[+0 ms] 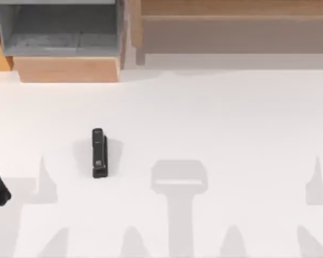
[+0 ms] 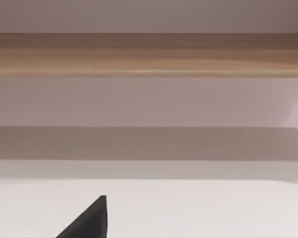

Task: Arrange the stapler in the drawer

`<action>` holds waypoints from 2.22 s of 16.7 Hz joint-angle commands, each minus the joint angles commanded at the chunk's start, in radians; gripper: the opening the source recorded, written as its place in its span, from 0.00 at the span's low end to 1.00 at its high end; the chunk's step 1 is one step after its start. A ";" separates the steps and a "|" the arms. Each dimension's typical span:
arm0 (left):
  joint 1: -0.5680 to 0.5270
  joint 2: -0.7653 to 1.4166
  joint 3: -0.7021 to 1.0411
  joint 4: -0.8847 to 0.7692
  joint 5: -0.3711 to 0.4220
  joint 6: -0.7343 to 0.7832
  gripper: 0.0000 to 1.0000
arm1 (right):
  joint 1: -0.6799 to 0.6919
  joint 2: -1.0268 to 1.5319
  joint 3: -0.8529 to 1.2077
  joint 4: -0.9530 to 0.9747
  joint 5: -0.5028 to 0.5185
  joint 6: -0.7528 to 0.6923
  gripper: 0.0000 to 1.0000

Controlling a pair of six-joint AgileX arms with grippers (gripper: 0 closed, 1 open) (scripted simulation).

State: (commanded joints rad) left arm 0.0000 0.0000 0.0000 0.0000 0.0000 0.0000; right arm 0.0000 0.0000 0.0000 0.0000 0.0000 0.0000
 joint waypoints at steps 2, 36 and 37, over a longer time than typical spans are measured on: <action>0.000 0.000 0.000 0.000 0.000 0.000 1.00 | 0.000 0.000 0.000 0.000 0.000 0.000 1.00; 0.419 2.281 1.100 1.175 0.465 1.585 1.00 | 0.000 0.000 0.000 0.000 0.000 0.000 1.00; 0.419 2.281 1.100 1.175 0.465 1.585 1.00 | 0.000 0.000 0.000 0.000 0.000 0.000 1.00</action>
State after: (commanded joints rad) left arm 0.4189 2.2807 1.1000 1.1750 0.4652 1.5845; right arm 0.0000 0.0000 0.0000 0.0000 0.0000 0.0000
